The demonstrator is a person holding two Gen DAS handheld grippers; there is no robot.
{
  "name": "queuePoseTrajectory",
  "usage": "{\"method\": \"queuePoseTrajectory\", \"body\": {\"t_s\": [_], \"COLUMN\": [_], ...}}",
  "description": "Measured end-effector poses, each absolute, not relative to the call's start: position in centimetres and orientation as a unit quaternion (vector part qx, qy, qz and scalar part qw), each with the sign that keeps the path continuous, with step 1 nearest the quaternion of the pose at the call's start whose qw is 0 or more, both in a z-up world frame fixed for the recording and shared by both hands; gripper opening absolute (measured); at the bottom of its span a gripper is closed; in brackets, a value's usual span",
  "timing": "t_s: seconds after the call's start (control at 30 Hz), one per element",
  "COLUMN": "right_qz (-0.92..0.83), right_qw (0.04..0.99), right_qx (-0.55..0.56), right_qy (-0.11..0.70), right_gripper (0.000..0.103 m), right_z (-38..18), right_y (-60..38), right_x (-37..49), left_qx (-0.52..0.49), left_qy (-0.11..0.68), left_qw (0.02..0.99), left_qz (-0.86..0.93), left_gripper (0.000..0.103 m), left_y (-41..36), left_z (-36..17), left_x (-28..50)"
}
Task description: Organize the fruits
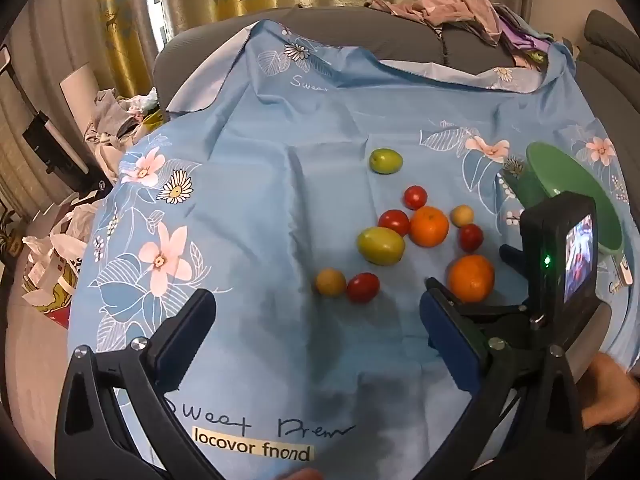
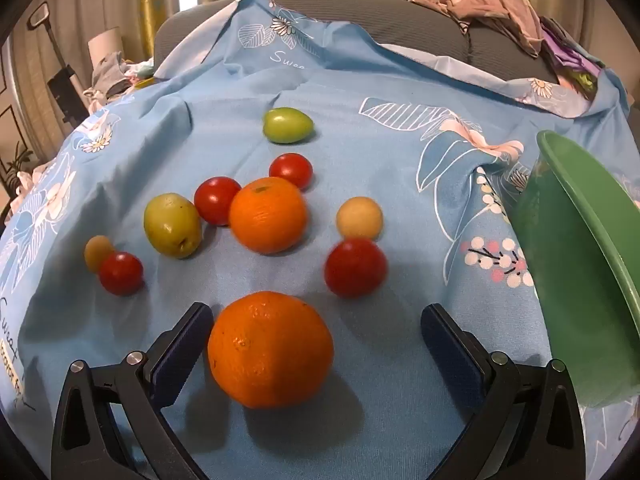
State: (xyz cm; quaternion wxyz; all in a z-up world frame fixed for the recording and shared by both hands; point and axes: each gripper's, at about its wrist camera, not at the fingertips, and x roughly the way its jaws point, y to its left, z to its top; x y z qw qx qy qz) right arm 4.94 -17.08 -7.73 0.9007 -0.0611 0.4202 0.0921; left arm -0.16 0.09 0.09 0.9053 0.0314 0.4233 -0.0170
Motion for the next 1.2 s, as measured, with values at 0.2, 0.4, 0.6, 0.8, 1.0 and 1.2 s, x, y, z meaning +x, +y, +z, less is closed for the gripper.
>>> {"method": "queuePoseTrajectory", "body": {"t_s": [0.2, 0.4, 0.6, 0.8, 1.0, 1.2], "right_qz": [0.090, 0.103, 0.127, 0.141, 0.125, 0.125], "right_qw": [0.900, 0.900, 0.905, 0.919, 0.926, 0.925], "right_qx": [-0.066, -0.052, -0.030, -0.041, -0.036, -0.041], "right_qy": [0.422, 0.420, 0.406, 0.367, 0.356, 0.356], "right_gripper": [0.103, 0.103, 0.103, 0.103, 0.103, 0.103], "right_z": [-7.7, -7.6, -4.4, 1.3, 5.9, 7.6], "right_y": [-16.9, -17.6, -17.9, -18.6, -19.3, -20.2], "right_x": [5.0, 4.9, 3.0, 0.9, -0.3, -1.1], "left_qx": [0.028, 0.007, 0.031, 0.035, 0.046, 0.039], "left_qy": [0.426, 0.409, 0.384, 0.366, 0.355, 0.362], "left_qw": [0.904, 0.912, 0.923, 0.930, 0.934, 0.931], "left_qz": [-0.021, -0.025, -0.020, -0.018, -0.022, -0.016], "left_gripper": [0.102, 0.102, 0.102, 0.102, 0.102, 0.102], "left_y": [0.0, 0.3, 0.2, -0.1, -1.1, -1.9], "left_z": [0.1, 0.9, 2.3, 3.7, 5.5, 6.9], "left_x": [-0.5, -0.7, -1.4, -1.7, -1.9, -1.8]}}
